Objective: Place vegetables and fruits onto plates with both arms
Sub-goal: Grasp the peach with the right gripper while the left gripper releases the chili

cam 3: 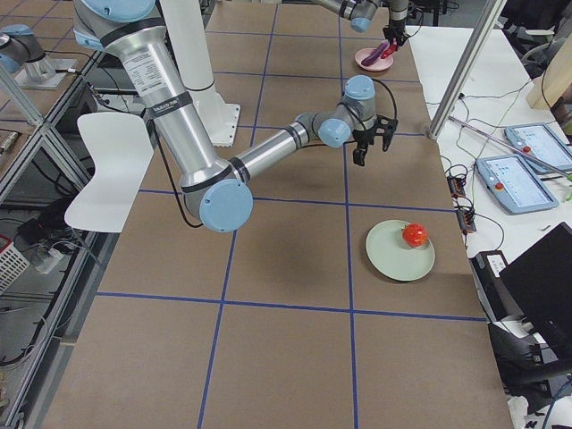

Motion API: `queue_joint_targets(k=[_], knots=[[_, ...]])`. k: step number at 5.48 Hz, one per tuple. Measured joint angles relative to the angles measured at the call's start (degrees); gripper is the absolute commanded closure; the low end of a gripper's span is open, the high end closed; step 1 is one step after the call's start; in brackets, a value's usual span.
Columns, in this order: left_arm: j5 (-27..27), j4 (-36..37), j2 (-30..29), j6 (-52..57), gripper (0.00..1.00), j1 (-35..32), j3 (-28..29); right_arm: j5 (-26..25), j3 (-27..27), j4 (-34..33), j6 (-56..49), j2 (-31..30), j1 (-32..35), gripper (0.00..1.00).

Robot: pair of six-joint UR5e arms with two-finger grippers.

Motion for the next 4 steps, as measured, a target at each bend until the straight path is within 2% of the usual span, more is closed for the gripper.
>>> queue_joint_targets(k=[1, 3, 4], knots=[[0.79, -3.96, 0.08, -0.38, 0.01, -0.41, 4.16, -1.35, 5.01, -2.87, 6.28, 0.63, -5.31, 0.00], [0.78, -6.82, 0.54, 1.77, 0.00, -1.13, 5.69, -6.80, 7.51, -4.06, 12.97, 2.03, -14.01, 0.00], [-1.33, -5.19, 0.65, 2.37, 0.00, -2.24, 2.82, -10.31, 6.88, -4.17, 15.44, 3.03, -17.63, 0.00]])
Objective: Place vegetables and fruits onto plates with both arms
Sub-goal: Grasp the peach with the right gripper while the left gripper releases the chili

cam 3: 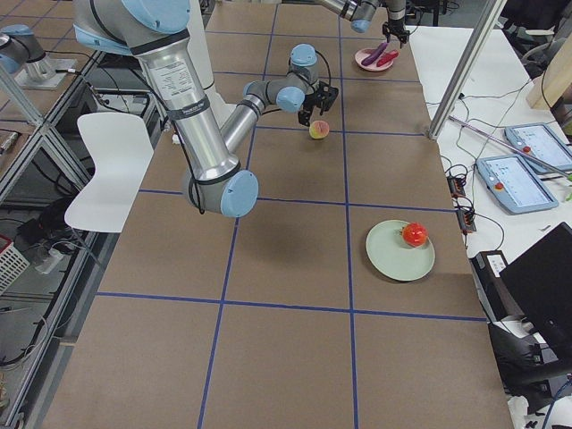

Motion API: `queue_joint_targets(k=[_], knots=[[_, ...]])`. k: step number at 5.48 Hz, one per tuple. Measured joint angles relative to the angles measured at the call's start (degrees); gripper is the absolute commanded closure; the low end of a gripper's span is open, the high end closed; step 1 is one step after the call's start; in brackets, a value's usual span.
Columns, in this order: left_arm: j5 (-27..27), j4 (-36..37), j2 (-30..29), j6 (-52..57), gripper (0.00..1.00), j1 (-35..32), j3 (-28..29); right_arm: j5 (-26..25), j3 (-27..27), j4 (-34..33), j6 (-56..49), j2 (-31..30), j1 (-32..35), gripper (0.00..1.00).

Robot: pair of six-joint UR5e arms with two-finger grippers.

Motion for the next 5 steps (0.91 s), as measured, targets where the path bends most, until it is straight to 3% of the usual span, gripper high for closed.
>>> queue_joint_targets(k=[2, 5], knots=[[-4.90, 9.24, 1.17, -0.16, 0.00, -0.89, -10.00, -6.47, -7.10, 0.14, 8.26, 5.86, -3.52, 0.00], [-8.49, 11.90, 4.50, -0.07, 0.00, -0.42, -17.88, -11.79, -16.00, 0.48, 19.29, 11.21, -3.97, 0.00]])
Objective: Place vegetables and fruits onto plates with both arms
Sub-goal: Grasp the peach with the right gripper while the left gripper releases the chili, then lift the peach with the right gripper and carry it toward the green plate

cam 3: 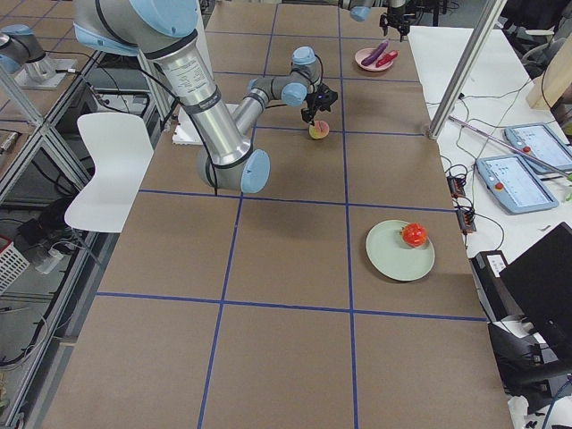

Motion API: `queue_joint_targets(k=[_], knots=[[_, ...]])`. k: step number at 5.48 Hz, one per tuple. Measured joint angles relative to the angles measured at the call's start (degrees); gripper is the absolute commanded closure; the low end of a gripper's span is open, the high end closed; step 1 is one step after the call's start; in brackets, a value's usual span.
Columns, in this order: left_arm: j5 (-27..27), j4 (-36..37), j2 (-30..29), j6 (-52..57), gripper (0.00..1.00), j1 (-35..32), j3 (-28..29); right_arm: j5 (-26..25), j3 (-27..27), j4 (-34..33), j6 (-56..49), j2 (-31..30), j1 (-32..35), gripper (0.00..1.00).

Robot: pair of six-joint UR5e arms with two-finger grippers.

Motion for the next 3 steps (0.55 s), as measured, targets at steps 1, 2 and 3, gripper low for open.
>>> queue_joint_targets(k=[1, 2, 3], knots=[[-3.67, 1.39, 1.21, -0.07, 0.00, 0.08, -4.15, -0.30, -1.23, -0.11, 0.68, 0.60, -0.03, 0.00], [-5.50, 2.56, 2.13, -0.31, 0.00, 0.27, -7.17, -0.33, -2.26, -0.16, 0.74, 0.92, -0.04, 0.00], [-5.98, 3.31, 2.42, -0.49, 0.00, 0.55, -8.36, -0.27, -3.73, -0.11, 0.74, 1.29, -0.06, 0.00]])
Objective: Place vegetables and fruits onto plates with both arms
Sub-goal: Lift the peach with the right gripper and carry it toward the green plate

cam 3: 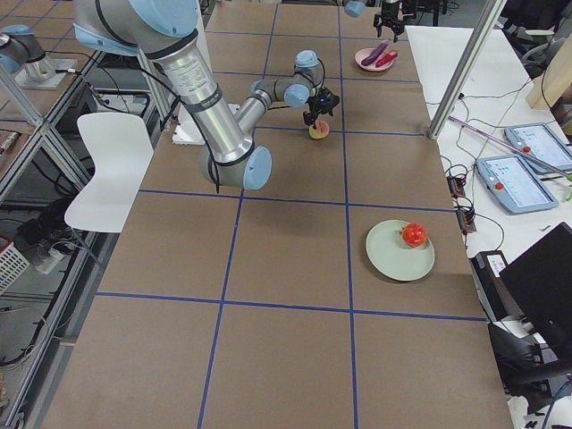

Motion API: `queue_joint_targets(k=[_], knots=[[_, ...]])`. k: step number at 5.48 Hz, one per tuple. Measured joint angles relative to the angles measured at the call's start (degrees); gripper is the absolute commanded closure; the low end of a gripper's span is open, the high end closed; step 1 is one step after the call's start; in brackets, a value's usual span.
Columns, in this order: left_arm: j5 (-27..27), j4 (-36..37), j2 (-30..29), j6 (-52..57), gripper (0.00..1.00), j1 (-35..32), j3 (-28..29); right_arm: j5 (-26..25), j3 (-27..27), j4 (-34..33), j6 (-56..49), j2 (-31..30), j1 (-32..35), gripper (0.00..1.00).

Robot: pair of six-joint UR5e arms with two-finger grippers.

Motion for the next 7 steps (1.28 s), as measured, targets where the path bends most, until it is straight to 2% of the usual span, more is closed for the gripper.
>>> queue_joint_targets(k=[1, 2, 3, 7], knots=[[0.02, 0.25, -0.11, -1.22, 0.00, 0.66, -0.32, 0.11, -1.26, -0.01, 0.05, 0.32, -0.05, 0.01], [0.19, 0.31, -0.32, -3.02, 0.00, 1.42, -0.40, 0.21, -1.79, -0.02, 0.03, 0.40, -0.27, 0.25], [0.28, 0.33, -0.52, -4.33, 0.00, 1.76, -0.44, 0.27, -1.97, -0.01, -0.07, 0.39, -0.28, 0.99], [0.11, 0.33, -0.74, -7.25, 0.00, 2.09, -1.35, 2.34, -0.07, -0.46, -2.25, -0.82, -0.63, 1.00]])
